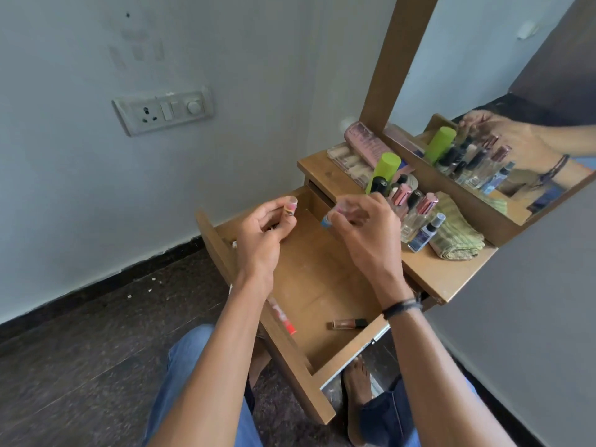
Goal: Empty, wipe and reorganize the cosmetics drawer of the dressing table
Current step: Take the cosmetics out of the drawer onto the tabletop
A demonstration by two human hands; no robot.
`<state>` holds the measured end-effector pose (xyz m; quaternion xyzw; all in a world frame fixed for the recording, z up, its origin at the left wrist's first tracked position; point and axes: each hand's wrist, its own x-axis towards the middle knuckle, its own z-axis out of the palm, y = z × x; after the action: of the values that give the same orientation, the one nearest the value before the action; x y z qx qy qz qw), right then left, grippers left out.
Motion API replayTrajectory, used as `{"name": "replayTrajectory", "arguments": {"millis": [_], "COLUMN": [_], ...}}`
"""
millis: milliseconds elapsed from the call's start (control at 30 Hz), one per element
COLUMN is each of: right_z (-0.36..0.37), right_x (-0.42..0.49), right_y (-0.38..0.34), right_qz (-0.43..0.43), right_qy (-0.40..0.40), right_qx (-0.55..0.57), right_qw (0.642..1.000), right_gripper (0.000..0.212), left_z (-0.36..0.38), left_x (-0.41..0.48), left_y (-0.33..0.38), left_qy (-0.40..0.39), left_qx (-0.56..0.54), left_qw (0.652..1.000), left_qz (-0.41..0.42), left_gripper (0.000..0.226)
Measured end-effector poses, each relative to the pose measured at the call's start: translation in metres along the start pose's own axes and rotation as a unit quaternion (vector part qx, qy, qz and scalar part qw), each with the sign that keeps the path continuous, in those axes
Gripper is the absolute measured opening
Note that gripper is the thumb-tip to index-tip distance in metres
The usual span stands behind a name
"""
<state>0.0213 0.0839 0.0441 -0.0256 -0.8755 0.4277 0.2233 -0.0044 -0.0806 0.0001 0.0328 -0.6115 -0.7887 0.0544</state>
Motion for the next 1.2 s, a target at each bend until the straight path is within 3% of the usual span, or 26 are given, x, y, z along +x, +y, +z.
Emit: {"name": "replayTrajectory", "arguments": {"millis": [200, 433, 633, 933, 1200], "right_z": [0.004, 0.018, 0.034, 0.034, 0.039], "right_x": [0.084, 0.165, 0.18, 0.187, 0.183], "right_y": [-0.028, -0.019, -0.004, -0.001, 0.002], "right_qz": [-0.053, -0.062, -0.06, -0.03, -0.032], "right_qy": [-0.061, -0.103, -0.14, -0.171, -0.146], "right_qx": [-0.193, -0.324, -0.323, -0.299, -0.307], "right_qw": [0.978, 0.939, 0.934, 0.938, 0.94], "right_gripper": [0.009, 0.02, 0.02, 0.026, 0.023], "left_z": [0.026, 0.063, 0.071, 0.067, 0.058], "left_x": [0.07, 0.134, 0.15, 0.161, 0.159], "left_y": [0.023, 0.03, 0.012, 0.007, 0.004], "left_qy": [0.041, -0.044, -0.085, -0.098, -0.078], "left_qx": [0.017, 0.118, 0.21, 0.22, 0.243], "left_qw": [0.998, 0.99, 0.971, 0.969, 0.966], "left_qz": [0.038, 0.059, 0.08, 0.051, 0.037], "left_gripper": [0.031, 0.026, 0.017, 0.028, 0.038]}}
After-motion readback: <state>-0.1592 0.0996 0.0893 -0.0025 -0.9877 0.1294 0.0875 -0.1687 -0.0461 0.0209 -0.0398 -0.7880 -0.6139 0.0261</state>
